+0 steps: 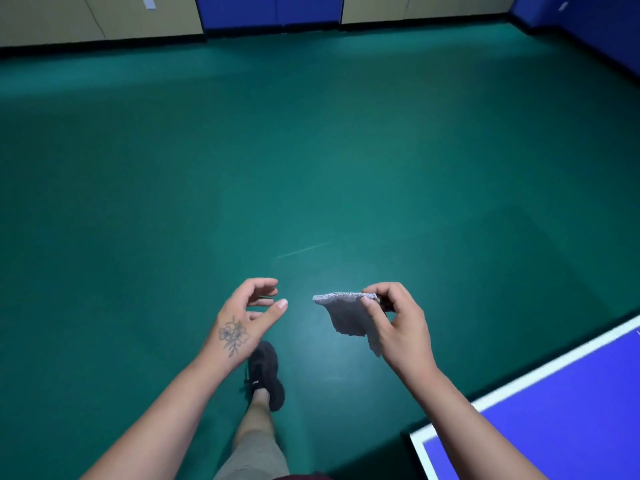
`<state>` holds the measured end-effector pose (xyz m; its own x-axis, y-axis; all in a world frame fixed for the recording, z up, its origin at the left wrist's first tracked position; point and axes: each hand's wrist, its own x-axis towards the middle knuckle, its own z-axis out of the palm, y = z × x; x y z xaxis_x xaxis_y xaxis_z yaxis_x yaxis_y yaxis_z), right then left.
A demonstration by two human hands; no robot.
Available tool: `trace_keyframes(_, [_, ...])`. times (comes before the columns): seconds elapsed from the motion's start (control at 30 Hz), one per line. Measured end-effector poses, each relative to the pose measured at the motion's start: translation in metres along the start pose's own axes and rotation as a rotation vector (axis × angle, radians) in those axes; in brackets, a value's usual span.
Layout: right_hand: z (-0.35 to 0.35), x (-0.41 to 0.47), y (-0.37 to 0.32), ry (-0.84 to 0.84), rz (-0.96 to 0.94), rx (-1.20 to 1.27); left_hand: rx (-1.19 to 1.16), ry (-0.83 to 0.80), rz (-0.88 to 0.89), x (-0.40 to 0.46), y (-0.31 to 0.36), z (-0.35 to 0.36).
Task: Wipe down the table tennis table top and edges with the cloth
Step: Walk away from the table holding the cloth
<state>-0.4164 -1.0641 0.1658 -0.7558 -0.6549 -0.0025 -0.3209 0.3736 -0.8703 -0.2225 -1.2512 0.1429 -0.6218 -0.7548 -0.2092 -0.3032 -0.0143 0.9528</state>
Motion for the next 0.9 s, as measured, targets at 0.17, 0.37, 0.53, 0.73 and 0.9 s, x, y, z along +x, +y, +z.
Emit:
trace_keyframes(0.17, [0.028,0.117,-0.016,0.092,0.060,-0.029,0.008,-0.071,0.030,0.151,0.025,-0.024])
trace_keyframes(0.37, [0.040,0.239,-0.049,0.185,0.070,-0.019,0.010,-0.147,0.069,0.307,0.070,-0.041])
trace_keyframes(0.53, [0.035,0.336,-0.055,0.228,0.063,-0.021,0.011,-0.181,0.081,0.409,0.100,-0.024])
trace_keyframes(0.73, [0.021,0.467,-0.036,0.218,0.065,0.009,0.014,-0.189,0.088,0.530,0.132,0.024])
trace_keyframes(0.9, [-0.008,0.589,-0.015,0.174,0.058,0.036,0.047,-0.179,0.082,0.632,0.168,0.072])
